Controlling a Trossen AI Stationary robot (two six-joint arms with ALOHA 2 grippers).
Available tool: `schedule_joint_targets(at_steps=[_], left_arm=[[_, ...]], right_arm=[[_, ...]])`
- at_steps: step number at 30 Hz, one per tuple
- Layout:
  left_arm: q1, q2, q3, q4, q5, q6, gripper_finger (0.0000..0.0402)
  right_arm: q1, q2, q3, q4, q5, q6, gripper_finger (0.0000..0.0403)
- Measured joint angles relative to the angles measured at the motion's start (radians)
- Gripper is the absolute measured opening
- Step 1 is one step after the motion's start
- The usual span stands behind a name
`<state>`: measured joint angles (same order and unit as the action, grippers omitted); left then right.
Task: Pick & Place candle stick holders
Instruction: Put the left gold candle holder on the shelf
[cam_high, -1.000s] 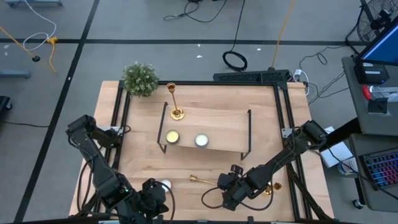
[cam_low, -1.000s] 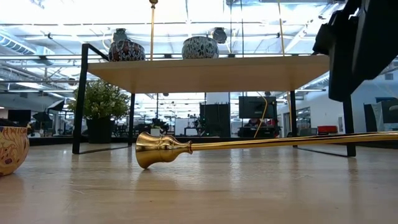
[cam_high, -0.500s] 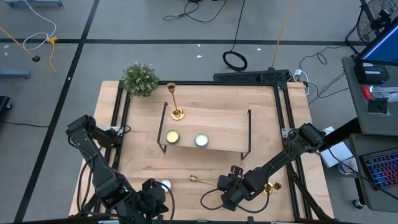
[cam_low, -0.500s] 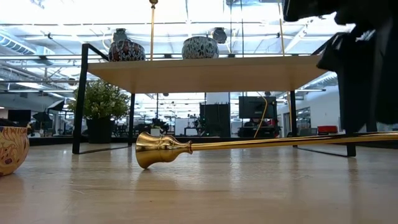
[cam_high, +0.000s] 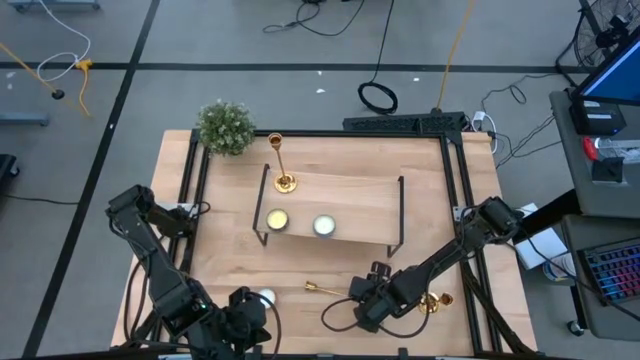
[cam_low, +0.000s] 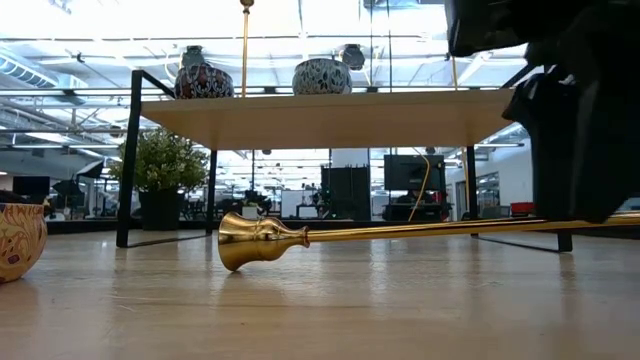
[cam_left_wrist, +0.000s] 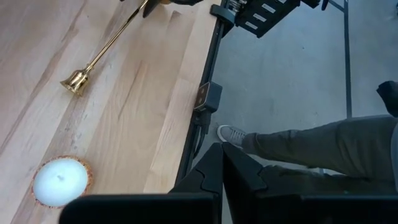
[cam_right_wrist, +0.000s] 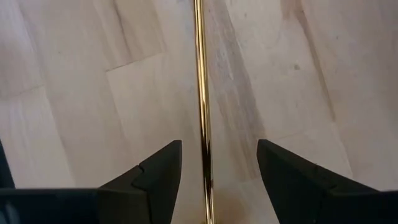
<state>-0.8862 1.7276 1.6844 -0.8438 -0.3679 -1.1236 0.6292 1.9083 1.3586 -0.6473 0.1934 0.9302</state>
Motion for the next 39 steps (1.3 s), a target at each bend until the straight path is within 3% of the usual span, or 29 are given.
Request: schedule_joint_targets(at_steps=[17, 23, 31, 39], left_arm=[[0.000, 0.000, 0.000, -0.006, 0.001, 0.020, 0.0014], [0.000, 0.000, 0.000, -0.007, 0.001, 0.022, 0.0008], [0.000, 0.000, 0.000, -0.008, 0.001, 0.015, 0.0011], [0.000, 0.000, 0.000, -0.008, 0.000, 0.015, 0.0015]], right_arm=[[-0.016, 0.000, -0.041, 0.006, -0.067, 0.052, 0.0201], [-0.019, 0.000, -0.041, 0.021, -0.069, 0.053, 0.0147], [-0.021, 0.000, -0.041, 0.055, -0.118, 0.048, 0.0023], [-0.019, 0.000, -0.041, 0.145, -0.121, 0.096, 0.0023]])
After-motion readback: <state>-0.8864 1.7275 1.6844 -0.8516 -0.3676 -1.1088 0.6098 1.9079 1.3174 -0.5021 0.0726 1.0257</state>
